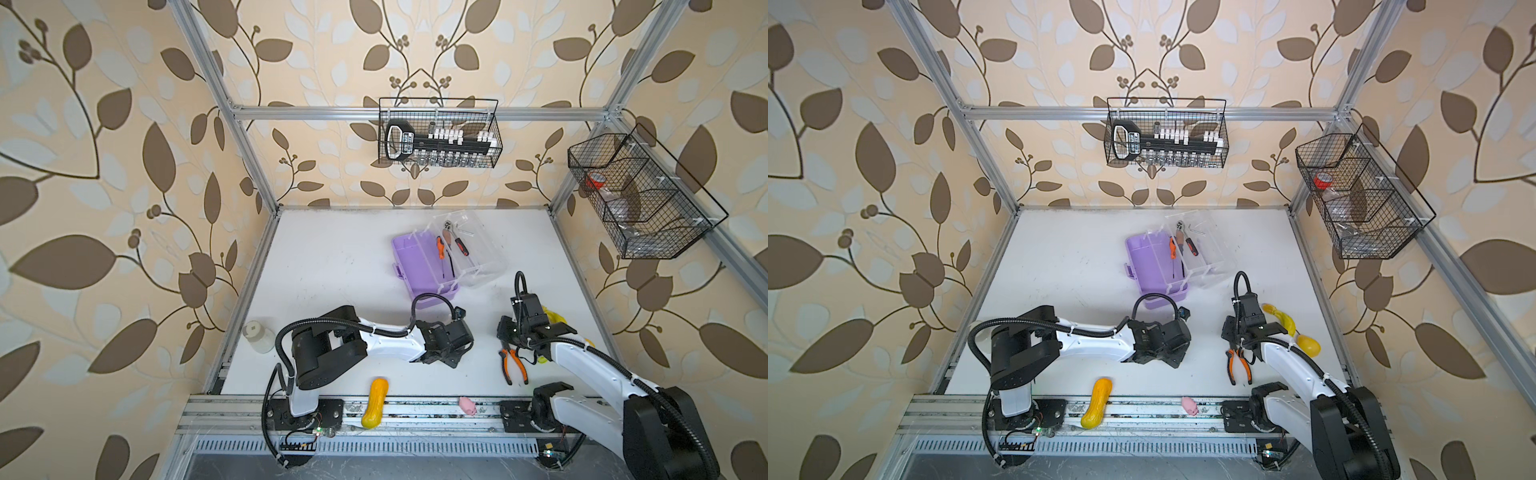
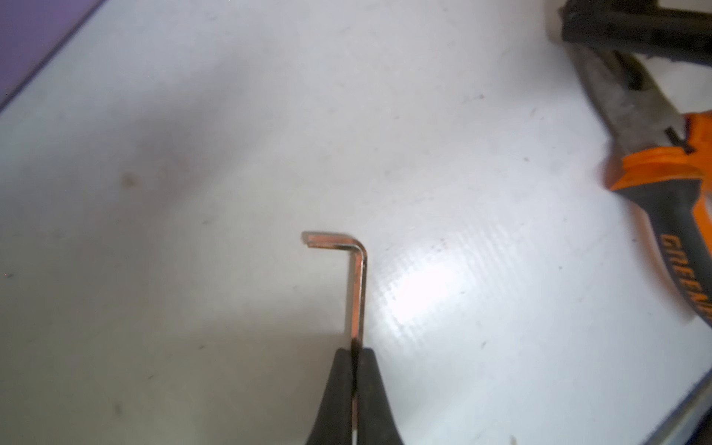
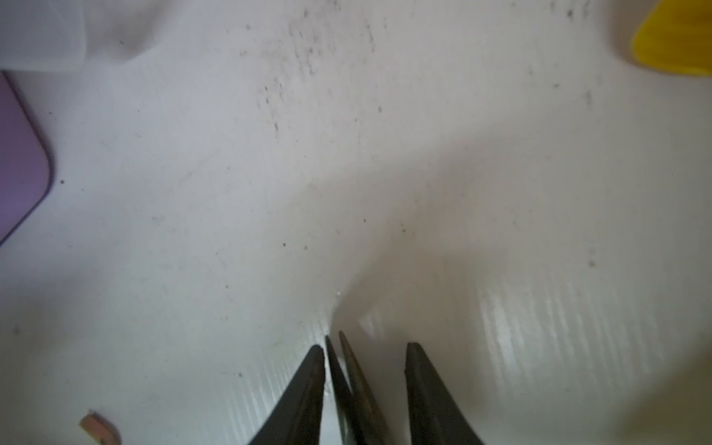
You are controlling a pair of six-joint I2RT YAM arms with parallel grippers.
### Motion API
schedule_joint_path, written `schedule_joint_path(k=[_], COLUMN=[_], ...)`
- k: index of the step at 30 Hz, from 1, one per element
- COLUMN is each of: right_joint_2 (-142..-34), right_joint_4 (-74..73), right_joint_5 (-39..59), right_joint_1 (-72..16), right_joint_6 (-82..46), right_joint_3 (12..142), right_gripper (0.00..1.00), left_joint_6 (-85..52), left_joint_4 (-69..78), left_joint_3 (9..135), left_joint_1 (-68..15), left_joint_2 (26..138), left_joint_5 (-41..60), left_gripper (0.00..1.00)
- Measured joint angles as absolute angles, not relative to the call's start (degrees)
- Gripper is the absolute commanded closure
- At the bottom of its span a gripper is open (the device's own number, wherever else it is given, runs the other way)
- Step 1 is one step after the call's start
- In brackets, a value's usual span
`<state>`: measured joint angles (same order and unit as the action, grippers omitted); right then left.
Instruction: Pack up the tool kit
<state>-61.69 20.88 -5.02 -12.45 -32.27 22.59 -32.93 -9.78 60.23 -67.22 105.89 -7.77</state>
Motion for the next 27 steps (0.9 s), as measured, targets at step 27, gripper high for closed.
schedule_joint_path(k=[27], right_joint_2=[-78.2], right_joint_4=[14.1], right_joint_5=[-7.0], right_joint_1=[-34.5], right_joint_6=[-38.9], right_joint_3=[37.2], right_gripper=[0.92], left_joint_6=[-39.0], left_joint_4=[-17.5], left_joint_3=[42.8], left_joint_1=[-59.0], left_joint_2=[85.1], left_joint_5=[-11.3], left_gripper=[1.0])
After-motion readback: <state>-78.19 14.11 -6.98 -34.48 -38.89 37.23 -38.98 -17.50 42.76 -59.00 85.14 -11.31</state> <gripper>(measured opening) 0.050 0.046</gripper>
